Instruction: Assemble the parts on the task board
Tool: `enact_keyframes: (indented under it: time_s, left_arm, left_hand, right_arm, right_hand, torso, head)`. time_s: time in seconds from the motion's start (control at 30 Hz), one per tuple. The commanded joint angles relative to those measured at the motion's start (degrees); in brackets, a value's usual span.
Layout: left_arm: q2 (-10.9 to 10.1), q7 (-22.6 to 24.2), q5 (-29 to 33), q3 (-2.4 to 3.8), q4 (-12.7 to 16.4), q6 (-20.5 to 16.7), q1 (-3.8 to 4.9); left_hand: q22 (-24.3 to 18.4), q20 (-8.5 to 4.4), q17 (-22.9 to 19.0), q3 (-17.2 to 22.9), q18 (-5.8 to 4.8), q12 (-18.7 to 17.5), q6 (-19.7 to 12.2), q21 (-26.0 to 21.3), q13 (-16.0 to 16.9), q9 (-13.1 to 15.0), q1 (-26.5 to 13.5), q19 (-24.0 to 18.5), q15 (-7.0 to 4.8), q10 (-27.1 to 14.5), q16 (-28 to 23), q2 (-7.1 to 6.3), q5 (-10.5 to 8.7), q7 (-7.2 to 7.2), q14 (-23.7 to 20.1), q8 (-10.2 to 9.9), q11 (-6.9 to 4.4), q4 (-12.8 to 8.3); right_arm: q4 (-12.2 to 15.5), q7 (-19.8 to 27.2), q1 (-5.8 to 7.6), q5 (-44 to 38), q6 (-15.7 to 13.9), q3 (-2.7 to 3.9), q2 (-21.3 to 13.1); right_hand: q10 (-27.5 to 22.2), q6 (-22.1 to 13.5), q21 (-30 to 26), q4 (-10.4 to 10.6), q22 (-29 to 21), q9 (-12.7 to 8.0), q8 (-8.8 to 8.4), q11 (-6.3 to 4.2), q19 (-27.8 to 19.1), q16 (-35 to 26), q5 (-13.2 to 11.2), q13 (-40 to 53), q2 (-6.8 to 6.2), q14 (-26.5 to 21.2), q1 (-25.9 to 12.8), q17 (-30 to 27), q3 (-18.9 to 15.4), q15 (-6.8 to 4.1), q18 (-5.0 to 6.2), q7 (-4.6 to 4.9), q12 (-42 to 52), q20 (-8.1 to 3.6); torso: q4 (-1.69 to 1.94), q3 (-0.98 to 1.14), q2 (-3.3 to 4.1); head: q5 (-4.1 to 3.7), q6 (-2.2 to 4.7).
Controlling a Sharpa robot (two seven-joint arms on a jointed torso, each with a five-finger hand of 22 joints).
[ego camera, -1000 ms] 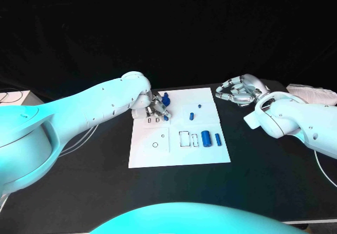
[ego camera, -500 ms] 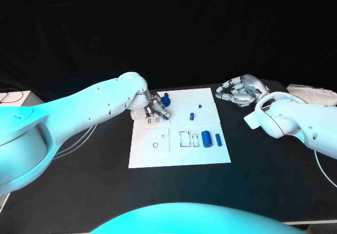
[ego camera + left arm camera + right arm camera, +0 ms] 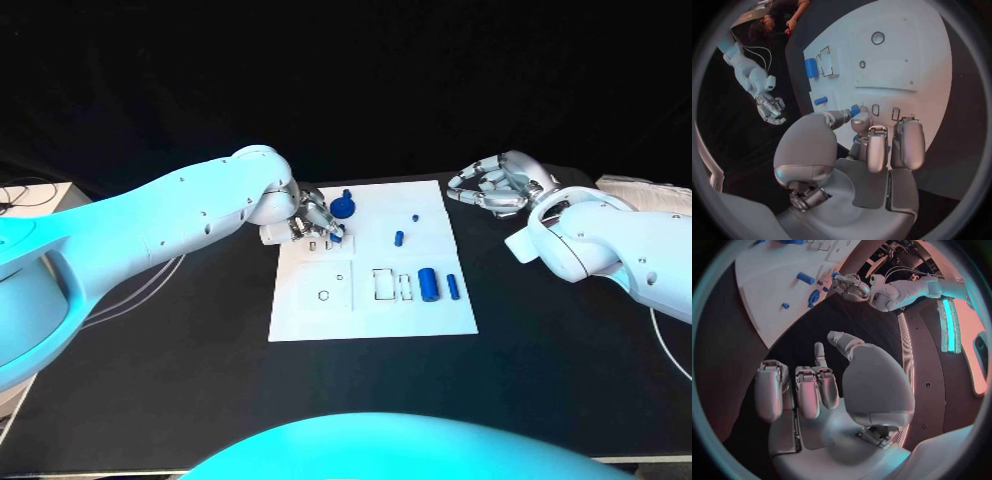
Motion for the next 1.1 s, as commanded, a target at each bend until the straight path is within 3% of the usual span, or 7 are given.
enact_keyframes:
  time_s: [0.03,0.13,0.47,0.6,0.73,0.9,1.1]
  left_arm:
    - [-0.2,0.5,-5.4,-0.02,1.0,-2.6,-0.04]
    - [-0.4,0.3,-7.2,-0.08,1.3,-3.9,-0.12]
    - [-0.2,0.3,-8.8,-0.26,0.9,-6.8,-0.32]
    - [0.1,0.3,-8.7,-0.79,0.8,-7.8,-0.70]
    - [0.1,0.3,-8.2,-1.68,1.0,-8.4,-1.00]
    - [0.0,0.3,-7.8,-2.08,1.2,-8.2,-1.16]
    - [-0.1,0.2,-7.9,-2.27,1.4,-7.5,-1.22]
  left_hand:
    - [0.1,-0.34,15.1,7.6,-0.92,0.0,1.7,0.4,-0.3,10.7,-0.6,0.3,-0.30,0.4,0.2,0.13,0.34,-1.49,6.0,2.5,0.00,-7.2]
    - [0.2,-0.41,15.1,7.8,-0.95,-0.1,1.9,0.5,-0.6,11.0,-0.8,0.3,-0.38,0.4,0.2,0.13,0.35,-1.56,6.0,2.6,-0.07,-7.3]
    - [0.9,-0.66,15.1,8.6,-1.10,0.1,2.5,0.9,-0.3,12.2,-1.6,0.8,-0.65,1.2,0.2,-0.07,0.64,-1.90,6.0,3.2,-0.38,-7.4]
    - [1.3,-0.93,15.1,9.0,-1.20,0.8,3.1,1.2,0.5,13.1,-2.3,1.0,-0.96,2.1,0.2,-0.41,1.21,-2.29,6.0,3.5,-0.73,-7.6]
    - [1.3,-1.44,15.0,9.4,-1.20,0.4,4.0,1.1,-0.1,15.1,-3.4,1.1,-1.45,2.4,0.1,-1.05,5.40,-2.85,5.9,4.3,-1.25,-7.8]
    - [1.5,-1.58,14.9,9.3,-1.24,0.3,4.2,1.2,-0.3,15.9,-3.7,1.2,-1.59,2.6,0.0,-1.21,7.30,-3.00,5.9,4.3,-1.41,-8.0]
    - [1.5,-1.72,14.9,9.3,-1.23,-0.1,4.4,1.1,-0.8,16.6,-4.0,1.2,-1.72,2.7,0.0,-1.43,9.47,-3.13,5.9,4.2,-1.55,-8.3]
  right_arm:
    - [0.0,0.0,0.00,-0.4,0.4,0.03,-0.1]
    - [0.0,0.0,0.00,-0.4,0.4,0.03,-0.1]
    - [0.1,0.0,0.00,-0.4,0.3,0.03,-0.2]
    - [0.1,0.0,0.00,-0.4,0.3,0.03,-0.2]
    - [0.2,0.1,0.00,-0.4,0.3,0.03,-0.2]
    - [0.2,0.1,0.00,-0.4,0.3,0.04,-0.3]
    - [0.2,0.1,0.00,-0.4,0.4,0.04,-0.4]
  right_hand:
    - [6.0,-0.5,-0.2,0.3,0.0,0.1,-0.24,0.48,0.9,0.2,0.3,15.0,-0.17,5.9,-0.1,15.1,0.0,0.39,0.18,0.06,0.1,0.30]
    - [6.0,-0.5,-0.2,0.3,0.0,0.1,-0.24,0.48,0.9,0.2,0.3,15.0,-0.17,5.9,-0.1,15.1,0.0,0.39,0.18,0.06,0.1,0.30]
    - [6.0,-0.6,-0.3,0.3,-0.2,0.1,-0.27,0.49,0.8,0.2,0.3,15.0,-0.15,5.9,-0.2,15.1,0.0,0.40,0.20,0.08,0.1,0.31]
    - [6.0,-0.6,-0.3,0.3,-0.2,0.1,-0.27,0.49,0.8,0.2,0.3,15.0,-0.15,5.9,-0.2,15.1,0.0,0.40,0.20,0.08,0.1,0.31]
    - [6.0,-0.6,-0.3,0.3,-0.2,0.1,-0.27,0.49,0.8,0.2,0.3,15.0,-0.15,5.9,-0.2,15.1,0.0,0.40,0.20,0.08,0.1,0.31]
    - [6.0,-0.6,-0.4,0.4,-0.2,0.1,-0.37,0.52,0.8,0.2,0.3,15.0,-0.13,5.9,-0.2,15.1,-0.1,0.42,0.21,0.10,0.1,0.34]
    - [6.0,-0.6,-0.4,0.4,-0.2,0.1,-0.37,0.52,0.8,0.2,0.3,15.0,-0.13,5.9,-0.2,15.1,-0.1,0.42,0.21,0.10,0.1,0.34]
  torso:
    - [0.38,-0.12,-0.01]
    - [0.41,-0.18,-0.01]
    - [0.19,-0.04,0.02]
    - [0.14,-0.03,0.07]
    - [0.05,-0.03,0.08]
    - [0.08,0.07,-0.01]
    - [0.14,-0.02,-0.01]
  head:
    - [0.38,-0.18]
    - [0.47,-0.28]
    - [0.84,-0.30]
    - [0.85,-0.30]
    - [0.93,-0.30]
    - [0.94,-0.30]
    - [0.94,-0.30]
